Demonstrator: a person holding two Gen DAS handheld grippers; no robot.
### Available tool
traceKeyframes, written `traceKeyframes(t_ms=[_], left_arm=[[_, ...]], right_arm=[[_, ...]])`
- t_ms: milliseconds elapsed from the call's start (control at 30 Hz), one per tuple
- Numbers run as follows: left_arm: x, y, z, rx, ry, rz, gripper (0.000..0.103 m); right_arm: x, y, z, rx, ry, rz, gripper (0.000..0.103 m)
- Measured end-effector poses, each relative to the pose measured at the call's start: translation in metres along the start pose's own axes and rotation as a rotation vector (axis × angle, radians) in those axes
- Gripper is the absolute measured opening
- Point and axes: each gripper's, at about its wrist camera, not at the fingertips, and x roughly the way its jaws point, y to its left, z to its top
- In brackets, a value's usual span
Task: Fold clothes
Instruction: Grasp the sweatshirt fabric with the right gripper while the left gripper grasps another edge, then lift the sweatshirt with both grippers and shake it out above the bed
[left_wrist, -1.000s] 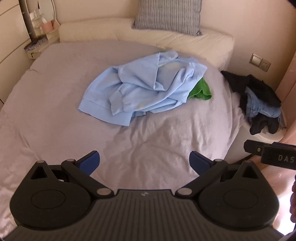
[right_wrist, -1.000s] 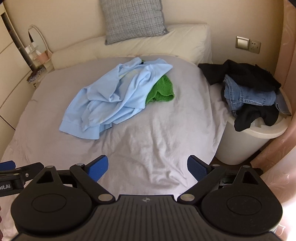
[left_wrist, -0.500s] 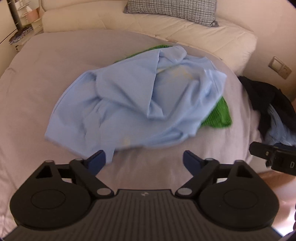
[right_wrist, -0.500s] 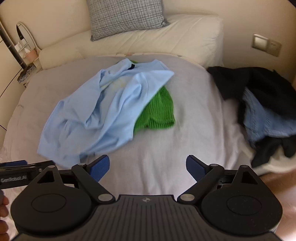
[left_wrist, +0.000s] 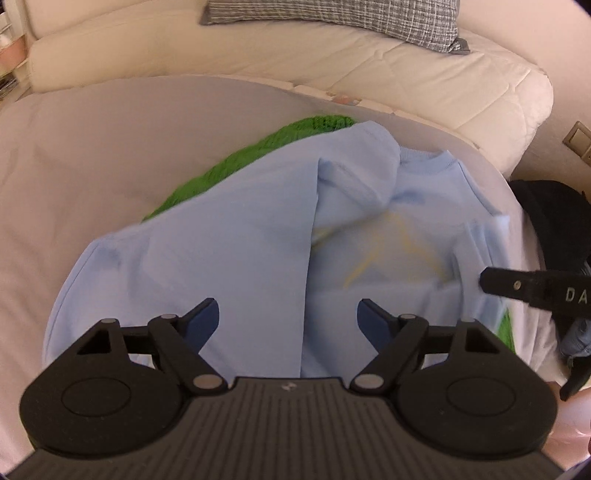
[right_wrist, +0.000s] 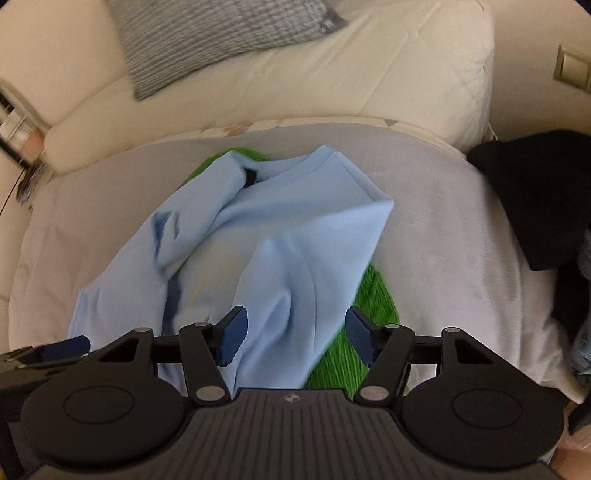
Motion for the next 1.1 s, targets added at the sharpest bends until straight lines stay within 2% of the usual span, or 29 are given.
traceKeyframes(t_ms=[67, 200, 233, 267, 333, 367, 400, 433, 467, 600, 733, 800, 900, 1000, 1100], left_arm=[[0.016, 0.000, 0.009, 0.023, 0.004, 0.001, 0.080], [0.049, -0.001, 0.013, 0.085, 0.038, 0.049, 0.080], [0.057, -0.001, 0.013, 0.101, 0.043, 0.061, 0.076], [0.062, 0.001, 0.012, 0.116, 0.041, 0.073, 0.070], [0.063, 0.005, 0.009, 0.134, 0.034, 0.094, 0.031], [0.061, 0.007, 0.008, 0.140, 0.029, 0.103, 0.026], [0.058, 0.011, 0.008, 0.133, 0.019, 0.101, 0.014], [0.049, 0.017, 0.008, 0.100, 0.003, 0.074, 0.009], [0.039, 0.023, 0.007, 0.074, -0.018, 0.058, 0.006], [-0.014, 0.043, 0.001, 0.020, -0.141, 0.087, 0.002], [-0.088, 0.081, -0.017, -0.086, -0.264, 0.123, 0.002], [-0.123, 0.098, -0.034, -0.138, -0.305, 0.130, 0.002], [-0.177, 0.112, -0.068, -0.189, -0.365, 0.184, 0.002], [-0.233, 0.123, -0.104, -0.237, -0.426, 0.241, 0.002], [-0.296, 0.129, -0.154, -0.286, -0.499, 0.297, 0.002]], right_arm=[[0.014, 0.002, 0.007, -0.001, 0.014, -0.009, 0.063], [0.042, 0.010, 0.014, -0.041, 0.037, -0.059, 0.064], [0.048, 0.012, 0.014, -0.053, 0.020, -0.082, 0.064], [0.052, 0.013, 0.013, -0.068, 0.020, -0.099, 0.063], [0.056, 0.015, 0.011, -0.094, 0.014, -0.123, 0.048], [0.056, 0.016, 0.010, -0.106, 0.009, -0.126, 0.041], [0.053, 0.016, 0.010, -0.112, -0.005, -0.124, 0.026], [0.049, 0.016, 0.011, -0.109, -0.018, -0.118, 0.018], [0.044, 0.016, 0.011, -0.107, -0.031, -0.111, 0.016], [0.016, 0.018, 0.009, -0.091, -0.094, -0.043, 0.011], [-0.024, 0.042, 0.005, -0.166, -0.202, 0.038, 0.009], [-0.049, 0.060, 0.001, -0.227, -0.261, 0.091, 0.008], [-0.086, 0.089, -0.013, -0.295, -0.335, 0.180, 0.008], [-0.121, 0.117, -0.029, -0.362, -0.384, 0.264, 0.008], [-0.155, 0.142, -0.053, -0.421, -0.414, 0.348, 0.008]])
